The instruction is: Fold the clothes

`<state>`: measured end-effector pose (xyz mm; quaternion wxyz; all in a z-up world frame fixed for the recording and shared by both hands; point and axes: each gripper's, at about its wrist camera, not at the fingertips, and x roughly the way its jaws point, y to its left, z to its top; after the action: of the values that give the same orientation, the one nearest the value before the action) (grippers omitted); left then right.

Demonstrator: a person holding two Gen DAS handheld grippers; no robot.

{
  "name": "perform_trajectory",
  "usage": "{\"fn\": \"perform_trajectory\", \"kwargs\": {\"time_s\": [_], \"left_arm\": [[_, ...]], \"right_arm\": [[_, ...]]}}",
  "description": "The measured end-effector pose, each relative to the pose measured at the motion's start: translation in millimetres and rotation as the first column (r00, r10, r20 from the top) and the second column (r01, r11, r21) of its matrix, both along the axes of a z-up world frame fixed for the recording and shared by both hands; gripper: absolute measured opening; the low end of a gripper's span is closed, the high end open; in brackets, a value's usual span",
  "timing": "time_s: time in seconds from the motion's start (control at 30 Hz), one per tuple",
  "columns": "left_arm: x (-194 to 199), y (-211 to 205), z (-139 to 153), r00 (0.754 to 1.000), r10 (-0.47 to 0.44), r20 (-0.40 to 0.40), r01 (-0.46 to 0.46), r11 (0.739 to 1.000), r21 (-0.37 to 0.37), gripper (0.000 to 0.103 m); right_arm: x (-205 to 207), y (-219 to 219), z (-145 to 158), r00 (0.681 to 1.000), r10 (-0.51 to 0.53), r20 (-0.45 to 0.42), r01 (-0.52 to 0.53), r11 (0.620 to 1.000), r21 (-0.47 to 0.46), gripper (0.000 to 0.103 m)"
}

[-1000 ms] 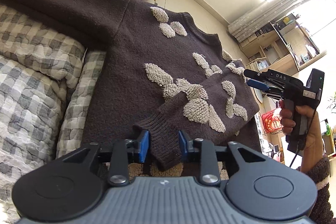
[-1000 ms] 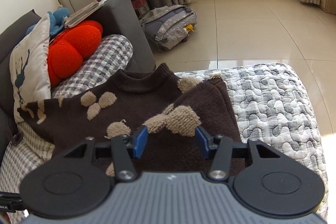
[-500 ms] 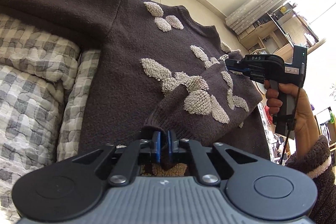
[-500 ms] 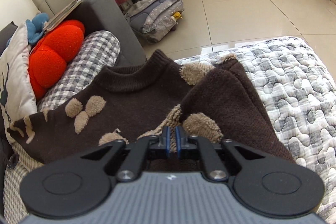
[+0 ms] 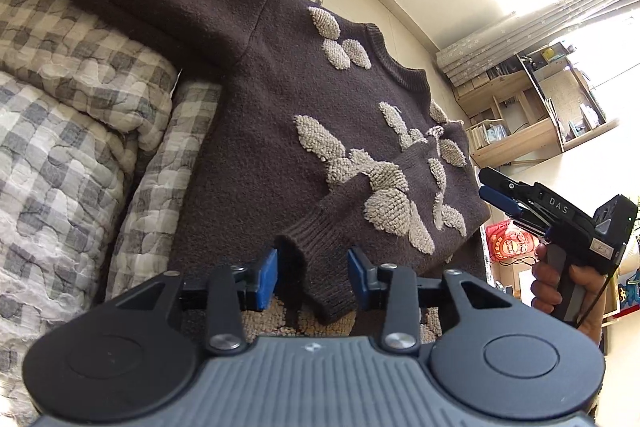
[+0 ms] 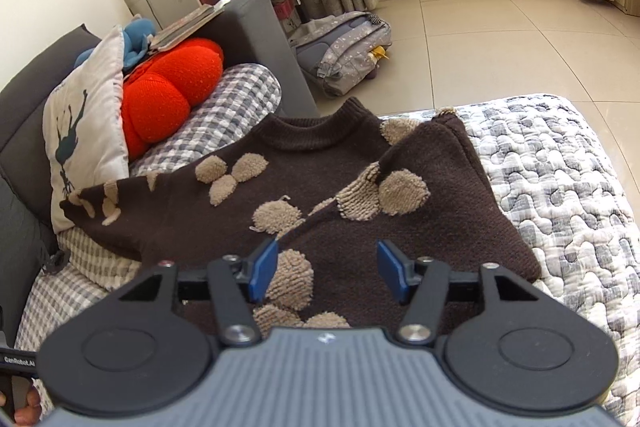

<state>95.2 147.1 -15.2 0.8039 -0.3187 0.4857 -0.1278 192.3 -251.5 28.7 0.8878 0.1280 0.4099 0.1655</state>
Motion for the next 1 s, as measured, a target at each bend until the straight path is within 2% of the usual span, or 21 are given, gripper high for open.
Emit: {"fn": "perform_trajectory", "kwargs": {"time_s": [0.1,0.17,0.33,0.37,0.43,0.47,0.57,0.7,0.83,0.9,0.97,1.0], "left_arm": [[-1,0,1,1.000,-0.009,0.022,0.010,0.998,-0.060,0.039],[-1,-1,1,1.000,-0.009,0.025,0.011,0.998,-0.070,0.039],[3,-5,-7,1.000,0.000,-0.019,0.000,1.000,-0.009,0.039],[3,-5,-7,1.000,-0.002,-0.018,0.002,1.000,-0.023,0.039],[2,-4,-6,1.000,-0.020,0.013,0.021,0.994,-0.106,0.039],[2,-3,-6,0.999,-0.024,0.021,0.026,0.992,-0.125,0.039],[3,-7,-4,0.999,-0.024,0.031,0.027,0.995,-0.096,0.039],[1,-2,-3,0.998,0.006,0.059,0.005,0.984,-0.179,0.039],[4,-2,-11,1.000,0.005,0.013,-0.003,0.992,-0.122,0.038],[5,1,-18,1.000,0.016,0.005,-0.015,0.988,-0.151,0.038],[6,3,-23,1.000,0.029,0.004,-0.028,0.983,-0.180,0.037],[6,3,-26,0.999,0.037,0.001,-0.036,0.981,-0.190,0.030]], "right_arm": [[-7,0,-4,1.000,-0.001,-0.009,0.001,1.000,0.015,0.062],[-11,1,-8,1.000,-0.001,-0.019,0.001,1.000,0.026,0.062],[-14,1,-14,1.000,-0.003,-0.027,0.004,0.999,0.040,0.063],[-14,2,-15,1.000,-0.003,-0.028,0.004,0.999,0.042,0.063],[-14,2,-18,0.999,-0.002,-0.033,0.003,0.999,0.046,0.064],[-14,2,-20,0.999,-0.002,-0.036,0.003,0.999,0.046,0.064],[-13,3,-25,0.999,-0.001,-0.049,0.003,0.999,0.045,0.065],[-14,5,-26,0.999,0.009,-0.047,-0.007,0.999,0.046,0.066],[-15,5,-26,0.999,0.013,-0.043,-0.011,0.999,0.050,0.067],[-14,6,-26,0.999,0.014,-0.043,-0.012,0.999,0.051,0.067],[-14,6,-27,0.999,0.017,-0.042,-0.015,0.999,0.052,0.067],[-14,6,-27,0.999,0.018,-0.041,-0.016,0.998,0.053,0.067]]}}
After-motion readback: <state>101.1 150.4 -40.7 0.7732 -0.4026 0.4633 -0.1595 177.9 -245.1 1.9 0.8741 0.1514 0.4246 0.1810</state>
